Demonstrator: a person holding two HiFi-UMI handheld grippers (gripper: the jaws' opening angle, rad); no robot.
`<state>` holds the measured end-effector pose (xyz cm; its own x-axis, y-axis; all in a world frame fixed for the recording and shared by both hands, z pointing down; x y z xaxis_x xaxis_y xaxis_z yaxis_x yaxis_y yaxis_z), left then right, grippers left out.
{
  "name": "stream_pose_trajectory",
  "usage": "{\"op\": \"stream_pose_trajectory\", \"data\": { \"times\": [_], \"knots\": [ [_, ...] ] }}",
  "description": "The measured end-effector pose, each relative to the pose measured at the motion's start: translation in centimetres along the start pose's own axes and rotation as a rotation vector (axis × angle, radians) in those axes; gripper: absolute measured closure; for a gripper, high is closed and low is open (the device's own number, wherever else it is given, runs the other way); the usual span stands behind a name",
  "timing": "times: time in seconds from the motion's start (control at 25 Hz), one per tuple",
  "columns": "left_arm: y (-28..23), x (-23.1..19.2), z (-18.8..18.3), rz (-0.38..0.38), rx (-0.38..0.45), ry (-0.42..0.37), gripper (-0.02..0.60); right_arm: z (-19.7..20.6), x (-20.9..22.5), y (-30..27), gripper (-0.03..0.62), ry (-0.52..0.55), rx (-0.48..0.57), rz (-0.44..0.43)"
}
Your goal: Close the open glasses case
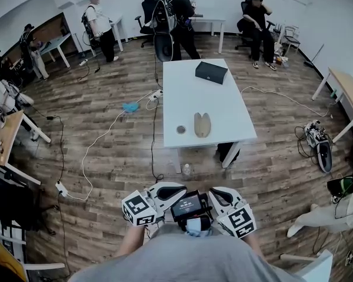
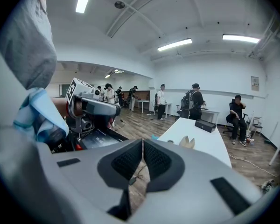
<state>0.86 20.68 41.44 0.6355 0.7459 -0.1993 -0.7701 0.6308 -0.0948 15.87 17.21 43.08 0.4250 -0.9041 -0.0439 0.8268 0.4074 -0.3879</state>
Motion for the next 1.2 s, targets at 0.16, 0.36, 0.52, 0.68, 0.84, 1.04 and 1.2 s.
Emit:
{"op": "stream_pose_trajectory", "data": {
  "times": [0.16,0.36,0.52,0.68,0.84,1.04,1.2],
  "knots": [
    [-0.1,0.3,0.1,0.000,-0.006,-0.003,0.561,0.2,-0.2,0.1,0.563,0.000,-0.002,-0.003],
    [-0.3,0.3,0.1,-0.010,-0.010,-0.004,0.561,0.4,0.1,0.0,0.563,0.003,-0.006,-0.012],
    [-0.2,0.7,0.4,-0.026,-0.007,-0.002,0.561,0.8,0.2,0.1,0.563,0.009,-0.018,-0.023],
    [-0.3,0.9,0.6,-0.045,-0.007,0.008,0.561,1.0,0.3,0.3,0.563,0.007,-0.019,-0.040],
    [-0.7,0.9,0.6,-0.043,-0.015,0.005,0.561,1.4,0.8,0.6,0.563,-0.007,-0.022,-0.033],
    [-1.5,0.0,0.3,-0.024,-0.016,0.005,0.561,1.6,1.5,0.4,0.563,-0.019,-0.022,-0.022],
    [-2.2,-1.7,0.3,-0.011,-0.017,0.003,0.561,1.4,2.7,-0.8,0.563,-0.024,-0.024,-0.009]
  ]
}}
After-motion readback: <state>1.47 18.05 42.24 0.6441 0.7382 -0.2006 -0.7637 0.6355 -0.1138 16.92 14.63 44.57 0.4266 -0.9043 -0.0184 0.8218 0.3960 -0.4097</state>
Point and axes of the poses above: the fingertips, and each gripper's own axes: y backward along the fingers, x to its right, z out of its underside, the point moved 5 cm from there along y, backward along the fingers, and after that the axes turned 1 degree about -x, right-handed, at the moved point
